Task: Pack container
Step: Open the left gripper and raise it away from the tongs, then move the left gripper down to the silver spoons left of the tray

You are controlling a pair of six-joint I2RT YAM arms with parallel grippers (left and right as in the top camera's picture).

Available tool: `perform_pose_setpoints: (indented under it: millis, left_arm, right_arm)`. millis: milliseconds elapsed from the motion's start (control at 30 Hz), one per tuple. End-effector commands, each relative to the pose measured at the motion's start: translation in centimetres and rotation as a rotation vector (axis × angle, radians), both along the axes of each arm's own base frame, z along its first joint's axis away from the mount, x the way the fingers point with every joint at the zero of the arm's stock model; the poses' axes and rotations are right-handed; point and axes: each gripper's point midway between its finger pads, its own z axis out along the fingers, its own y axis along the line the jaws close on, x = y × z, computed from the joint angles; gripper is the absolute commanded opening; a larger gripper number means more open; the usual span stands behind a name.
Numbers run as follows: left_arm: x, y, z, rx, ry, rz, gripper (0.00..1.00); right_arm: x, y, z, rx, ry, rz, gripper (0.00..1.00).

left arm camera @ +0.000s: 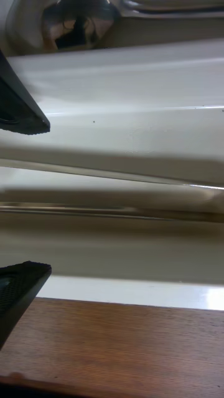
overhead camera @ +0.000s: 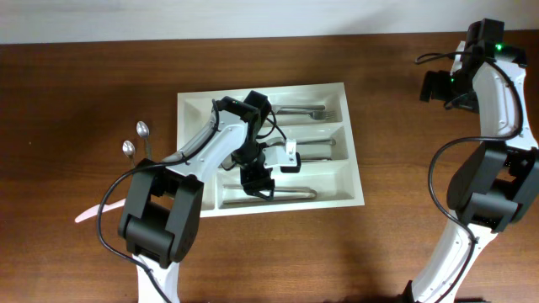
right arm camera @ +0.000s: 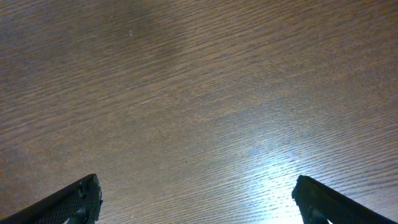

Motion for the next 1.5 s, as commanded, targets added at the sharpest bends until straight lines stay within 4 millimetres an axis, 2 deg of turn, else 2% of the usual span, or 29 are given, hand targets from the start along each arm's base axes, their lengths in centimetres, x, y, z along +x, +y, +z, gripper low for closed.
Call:
perform_pose_setpoints:
  millis: [0,233,300,367,433,500,533,600,700,800,833,900,967,1100,1167,1233,1300,1467]
  left_arm:
    - [0.9,-1.0,1.8,-0.052,-0.05,-0.017,0.68]
    - [5.1,-3.1,7.3,-0.131,-0.216,-0.014,0.68]
    - [7.1,-3.4,9.6,-0.129,-0.289,0.042,0.68]
    - [9.4,-2.8,11.1,-0.078,-0.373,0.126,0.68]
    - [12.5,-1.0,11.9,0.012,-0.48,0.264,0.68]
    - [16.0,2.1,12.7,0.131,-0.606,0.468,0.72]
    - [18.5,5.4,13.4,0.204,-0.679,0.673,0.73]
    - [19.7,8.1,13.6,0.212,-0.67,0.839,0.76]
    - [20.5,12.7,13.4,0.213,-0.595,1.132,0.77]
    - [20.2,18.1,12.8,0.237,-0.491,1.433,0.77]
    - [19.9,20.1,12.5,0.244,-0.449,1.536,0.78]
    - [19.5,22.3,12.1,0.232,-0.373,1.621,0.86]
    - [19.3,23.4,11.9,0.174,-0.289,1.649,0.86]
    - [18.8,24.4,11.8,0.073,-0.147,1.675,0.86]
    - [18.6,25.6,11.6,0.084,-0.144,1.696,0.86]
    - [18.4,27.5,11.0,0.144,-0.177,1.733,0.86]
    - [18.5,28.8,9.9,0.182,-0.196,1.758,0.86]
    - [18.7,29.6,5.6,0.229,-0.142,1.784,0.81]
  right_arm:
    - [0.3,-0.1,2.4,-0.013,-0.053,0.006,0.99]
    - [0.3,-0.1,2.4,-0.013,-0.053,0.006,0.99]
    - [0.3,-0.1,2.4,-0.013,-0.053,0.006,0.99]
    - [0.3,-0.1,2.4,-0.013,-0.053,0.006,0.99]
    - [0.3,-0.1,2.4,-0.013,-0.053,0.006,0.99]
    - [0.3,-0.1,2.4,-0.013,-0.053,0.006,0.99]
    - [0.3,-0.1,2.4,-0.013,-0.053,0.006,0.99]
    - [0.3,-0.1,2.4,-0.013,-0.053,0.006,0.99]
    - [0.3,-0.1,2.4,-0.013,-0.053,0.006,0.99]
    - [0.3,-0.1,2.4,-0.013,-0.053,0.006,0.99]
    - [0.3,-0.1,2.4,-0.013,-0.053,0.006,0.99]
    - [0.3,-0.1,2.4,-0.013,-0.053,0.006,0.99]
    - [0.3,-0.1,2.4,-0.013,-0.053,0.006,0.99]
    - [0.3,-0.1,2.4,-0.013,-0.053,0.006,0.99]
    - [0.3,-0.1,2.4,-0.013,-0.053,0.006,0.99]
    - [0.3,-0.1,2.4,-0.013,-0.053,0.006,0.99]
    - [0.3,-0.1,2.4,-0.013,-0.053,0.006,0.99]
    - [0.3,-0.1,2.4,-0.013,-0.053,0.006,0.99]
